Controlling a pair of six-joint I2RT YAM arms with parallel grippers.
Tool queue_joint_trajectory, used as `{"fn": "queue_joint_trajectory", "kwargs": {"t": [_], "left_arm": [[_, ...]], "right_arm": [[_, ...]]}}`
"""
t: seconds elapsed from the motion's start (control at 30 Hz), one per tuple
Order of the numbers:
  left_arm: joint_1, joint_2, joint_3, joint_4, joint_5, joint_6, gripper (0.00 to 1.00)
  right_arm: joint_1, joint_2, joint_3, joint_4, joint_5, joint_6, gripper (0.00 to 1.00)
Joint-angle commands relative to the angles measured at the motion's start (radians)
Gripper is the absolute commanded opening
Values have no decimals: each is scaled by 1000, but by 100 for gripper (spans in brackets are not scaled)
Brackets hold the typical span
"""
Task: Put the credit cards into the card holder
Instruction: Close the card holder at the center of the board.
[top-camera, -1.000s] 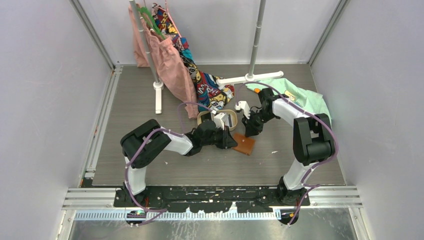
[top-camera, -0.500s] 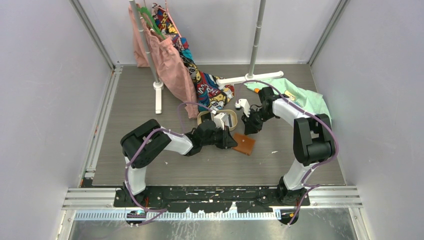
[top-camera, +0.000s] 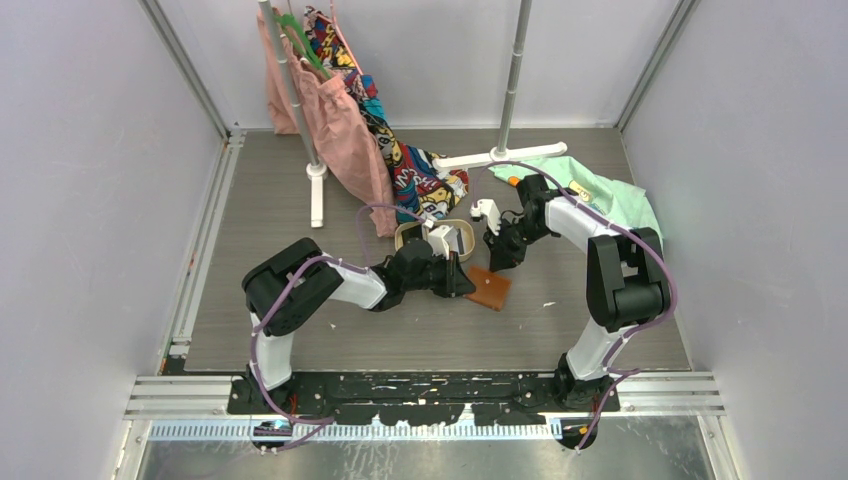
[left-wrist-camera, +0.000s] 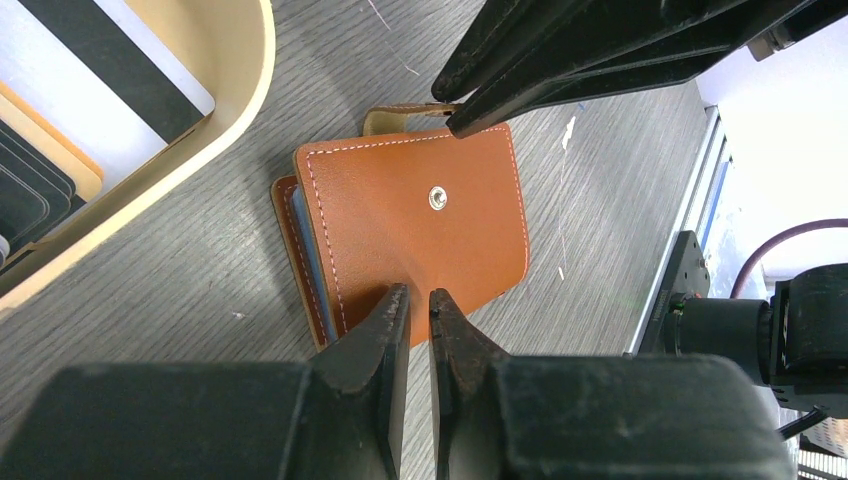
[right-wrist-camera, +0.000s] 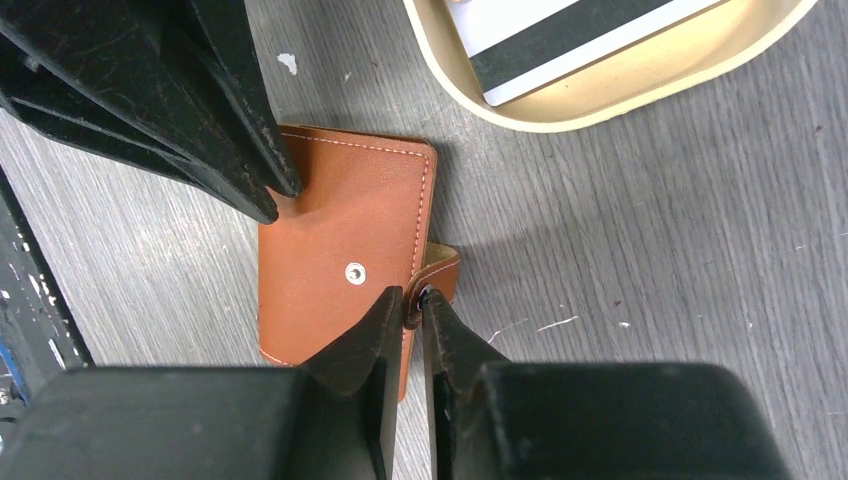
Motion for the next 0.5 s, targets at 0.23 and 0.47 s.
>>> {"fn": "queue_joint_trajectory", "kwargs": {"t": [0.23, 0.47], "left_arm": [[1, 17, 17, -29, 6, 23, 14], [1, 18, 15, -26, 6, 22, 14]], "right_arm": [[1, -49, 44, -20, -17, -10, 19], [0, -27, 55, -41, -2, -25, 10]]}}
